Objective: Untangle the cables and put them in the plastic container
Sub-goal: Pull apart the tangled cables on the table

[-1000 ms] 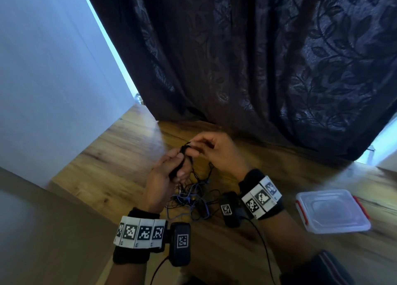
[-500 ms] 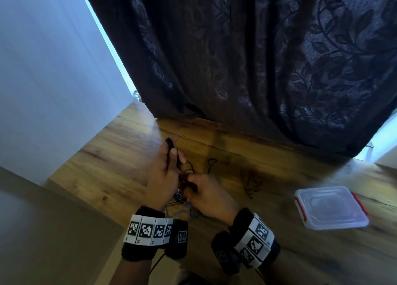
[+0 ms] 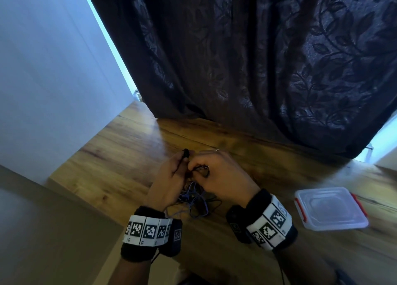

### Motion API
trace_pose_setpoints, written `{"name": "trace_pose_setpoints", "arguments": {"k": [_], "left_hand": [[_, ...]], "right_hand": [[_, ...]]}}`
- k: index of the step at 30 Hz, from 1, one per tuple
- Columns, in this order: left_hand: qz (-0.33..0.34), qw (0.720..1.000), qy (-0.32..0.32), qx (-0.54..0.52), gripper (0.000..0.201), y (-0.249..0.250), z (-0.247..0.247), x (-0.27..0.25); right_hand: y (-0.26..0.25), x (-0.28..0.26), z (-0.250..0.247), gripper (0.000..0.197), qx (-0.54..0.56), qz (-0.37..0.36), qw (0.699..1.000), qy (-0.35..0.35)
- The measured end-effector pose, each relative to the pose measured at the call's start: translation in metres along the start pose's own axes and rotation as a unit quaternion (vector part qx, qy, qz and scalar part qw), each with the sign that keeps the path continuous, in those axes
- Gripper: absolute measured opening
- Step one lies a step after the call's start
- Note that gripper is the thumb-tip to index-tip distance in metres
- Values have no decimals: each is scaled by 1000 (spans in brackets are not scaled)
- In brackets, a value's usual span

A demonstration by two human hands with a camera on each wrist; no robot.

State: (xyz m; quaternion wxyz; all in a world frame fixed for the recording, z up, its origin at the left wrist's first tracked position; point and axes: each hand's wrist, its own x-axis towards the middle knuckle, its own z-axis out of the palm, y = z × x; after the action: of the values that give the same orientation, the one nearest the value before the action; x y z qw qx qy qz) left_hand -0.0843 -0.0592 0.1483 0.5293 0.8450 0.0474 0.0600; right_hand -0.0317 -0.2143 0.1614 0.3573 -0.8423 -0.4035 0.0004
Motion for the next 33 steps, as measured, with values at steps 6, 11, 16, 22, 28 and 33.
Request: {"name": "trace_pose_setpoints", "arguments": {"k": [6,11,16,22,28,33], "left_hand": [[-39,997,-22,-57,30,-2,-4,2],[-48,994,-65,-72,29,-4,-2,2],[-53,985,-131,-97,33,-5,-5,3],[-67,977,-162,-123,21,-5,-8,3],[-66,964,-203,-159,14,-8,-10,2],[-50,949,-239,-201,16,-7,-11,3]], "right_hand": [[7,8,-7,11,49,35,998,-15],[12,16,-12,9,68,31,997,-34],[24,19,-8,17,76,16,996,-46],[28,18,-8,16,74,-20,996,-36],[35,16,-9,19,49,-14,998,-43],[38,9,-15,21,239,46,967,-79]]}}
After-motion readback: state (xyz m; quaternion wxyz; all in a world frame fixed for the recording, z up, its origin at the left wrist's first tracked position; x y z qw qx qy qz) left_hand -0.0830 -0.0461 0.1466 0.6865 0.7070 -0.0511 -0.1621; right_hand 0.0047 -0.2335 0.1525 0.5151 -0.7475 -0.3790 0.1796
